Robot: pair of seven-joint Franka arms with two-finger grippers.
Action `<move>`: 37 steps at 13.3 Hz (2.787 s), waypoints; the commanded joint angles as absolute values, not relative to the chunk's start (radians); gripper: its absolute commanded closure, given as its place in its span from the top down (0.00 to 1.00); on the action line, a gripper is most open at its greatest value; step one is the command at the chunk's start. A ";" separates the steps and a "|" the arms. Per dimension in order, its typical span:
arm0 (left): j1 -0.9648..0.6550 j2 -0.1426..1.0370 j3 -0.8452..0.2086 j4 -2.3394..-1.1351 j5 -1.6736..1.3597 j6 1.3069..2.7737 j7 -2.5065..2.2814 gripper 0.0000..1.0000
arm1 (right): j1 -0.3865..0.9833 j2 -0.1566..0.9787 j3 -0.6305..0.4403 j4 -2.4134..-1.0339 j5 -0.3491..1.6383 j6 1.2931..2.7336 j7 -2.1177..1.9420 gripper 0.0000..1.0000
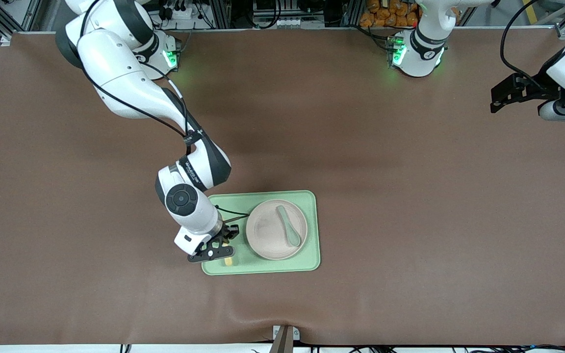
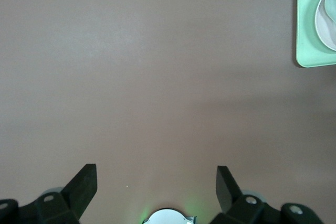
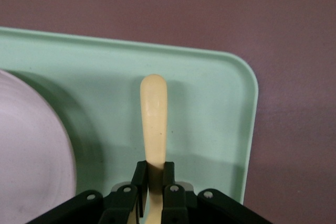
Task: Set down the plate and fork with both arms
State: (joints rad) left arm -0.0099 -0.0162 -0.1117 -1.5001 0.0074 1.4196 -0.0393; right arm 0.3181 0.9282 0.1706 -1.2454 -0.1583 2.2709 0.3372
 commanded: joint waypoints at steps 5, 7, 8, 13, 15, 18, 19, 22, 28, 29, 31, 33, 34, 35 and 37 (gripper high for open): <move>0.003 -0.020 -0.109 -1.494 -0.009 1.431 -0.028 1.00 | 0.305 0.881 0.184 -1.405 -0.155 2.439 0.385 0.00; 0.005 -0.018 -0.107 -1.494 -0.011 1.431 -0.023 1.00 | 0.296 0.877 0.183 -1.394 -0.158 2.428 0.370 0.61; 0.003 -0.018 -0.109 -1.494 -0.011 1.431 -0.020 1.00 | 0.295 0.871 0.183 -1.393 -0.158 2.413 0.371 0.96; 0.003 -0.018 -0.109 -1.494 -0.009 1.434 -0.020 1.00 | 0.287 0.836 0.181 -1.321 -0.146 2.274 0.377 1.00; 0.003 -0.018 -0.109 -1.496 -0.011 1.434 -0.020 1.00 | 0.198 0.781 0.207 -1.304 -0.124 2.192 0.374 1.00; 0.003 -0.020 -0.109 -1.496 -0.009 1.434 -0.020 1.00 | 0.117 0.672 0.248 -1.305 -0.098 2.104 0.382 1.00; 0.003 -0.020 -0.109 -1.496 -0.009 1.434 -0.020 1.00 | 0.111 0.638 0.245 -1.304 -0.080 2.053 0.382 1.00; 0.003 -0.020 -0.109 -1.496 -0.009 1.434 -0.020 1.00 | 0.055 0.525 0.250 -1.302 -0.060 1.890 0.321 1.00; 0.002 -0.020 -0.109 -1.496 -0.009 1.434 -0.020 1.00 | -0.018 0.350 0.247 -1.295 -0.011 1.666 0.288 1.00; 0.002 -0.020 -0.109 -1.497 -0.009 1.433 -0.020 1.00 | -0.024 0.330 0.239 -1.275 0.000 1.604 0.291 1.00; 0.002 -0.021 -0.110 -1.497 -0.009 1.434 -0.021 1.00 | -0.040 0.301 0.229 -1.212 0.003 1.490 0.290 1.00; 0.002 -0.021 -0.112 -1.497 -0.009 1.434 -0.020 1.00 | -0.035 0.235 0.148 -1.216 0.014 1.465 0.252 1.00; 0.002 -0.021 -0.112 -1.497 -0.009 1.434 -0.020 1.00 | -0.028 0.213 0.111 -1.230 0.017 1.460 0.188 1.00; 0.002 -0.021 -0.112 -1.497 -0.009 1.433 -0.020 1.00 | -0.031 0.180 0.077 -1.268 0.026 1.459 0.129 1.00; 0.003 -0.020 -0.112 -1.497 -0.009 1.433 -0.020 1.00 | -0.026 0.094 -0.007 -1.395 0.076 1.492 0.066 1.00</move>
State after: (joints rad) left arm -0.0025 -0.0161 -0.1110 -1.4999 0.0062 1.4299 -0.0375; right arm -0.0264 0.1905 0.0546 -1.2473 0.0246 1.4527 0.1266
